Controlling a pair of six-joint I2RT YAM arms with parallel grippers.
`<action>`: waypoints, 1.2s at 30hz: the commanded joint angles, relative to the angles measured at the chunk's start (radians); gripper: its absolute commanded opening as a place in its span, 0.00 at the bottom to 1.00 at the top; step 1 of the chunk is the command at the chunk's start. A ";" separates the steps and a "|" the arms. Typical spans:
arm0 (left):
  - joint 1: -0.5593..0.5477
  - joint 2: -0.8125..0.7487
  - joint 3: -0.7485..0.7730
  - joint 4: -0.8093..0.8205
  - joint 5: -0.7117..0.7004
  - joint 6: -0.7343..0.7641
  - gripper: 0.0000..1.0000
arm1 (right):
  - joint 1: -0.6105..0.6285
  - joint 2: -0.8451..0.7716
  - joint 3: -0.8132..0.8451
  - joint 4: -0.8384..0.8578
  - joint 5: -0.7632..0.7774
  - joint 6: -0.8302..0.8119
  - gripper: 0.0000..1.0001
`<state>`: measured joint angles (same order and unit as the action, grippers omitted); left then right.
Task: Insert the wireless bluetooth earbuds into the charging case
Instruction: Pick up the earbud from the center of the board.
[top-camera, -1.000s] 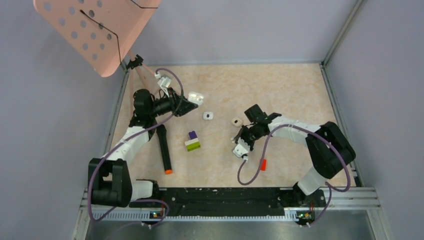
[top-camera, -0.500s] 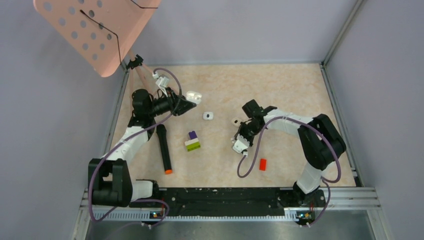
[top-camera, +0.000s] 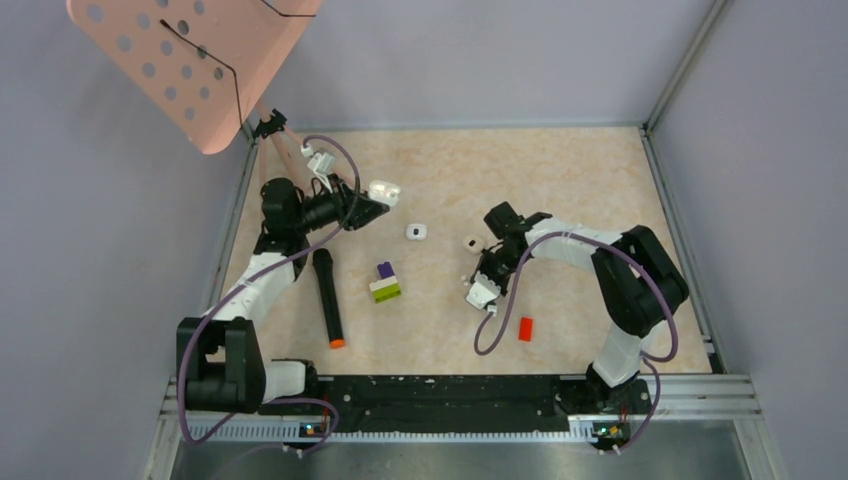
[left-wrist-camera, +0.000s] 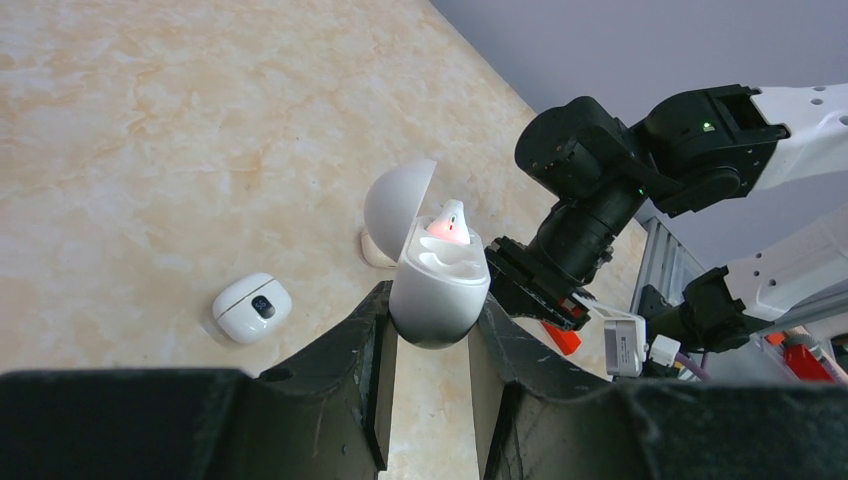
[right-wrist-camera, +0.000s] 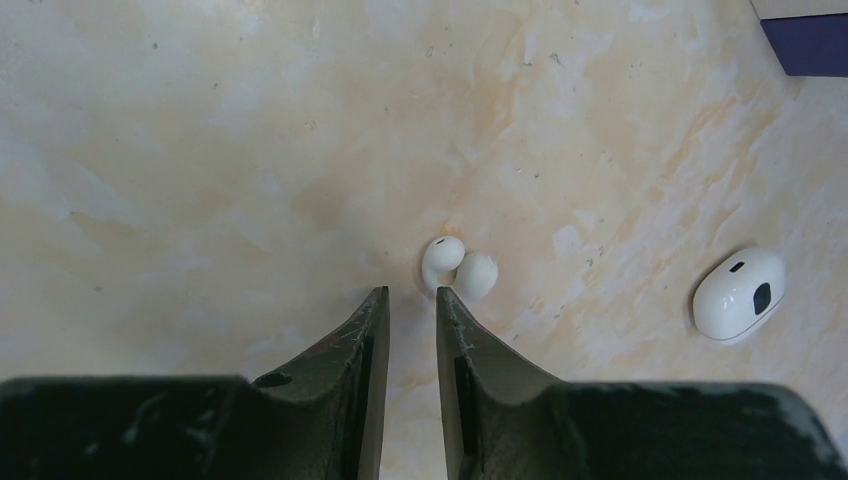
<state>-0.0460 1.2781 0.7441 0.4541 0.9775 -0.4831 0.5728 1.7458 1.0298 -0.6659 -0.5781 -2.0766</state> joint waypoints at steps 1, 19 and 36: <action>0.009 -0.012 0.015 0.028 -0.007 0.011 0.00 | -0.008 0.011 0.038 -0.002 -0.056 -0.273 0.24; 0.018 -0.014 0.011 0.013 -0.013 0.012 0.00 | 0.011 0.075 0.090 -0.022 -0.034 -0.330 0.26; 0.023 -0.013 0.007 0.006 -0.017 0.008 0.00 | 0.050 0.053 0.132 -0.060 -0.103 -0.283 0.09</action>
<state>-0.0288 1.2781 0.7441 0.4393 0.9695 -0.4801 0.6117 1.8076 1.1278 -0.6834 -0.6212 -2.0865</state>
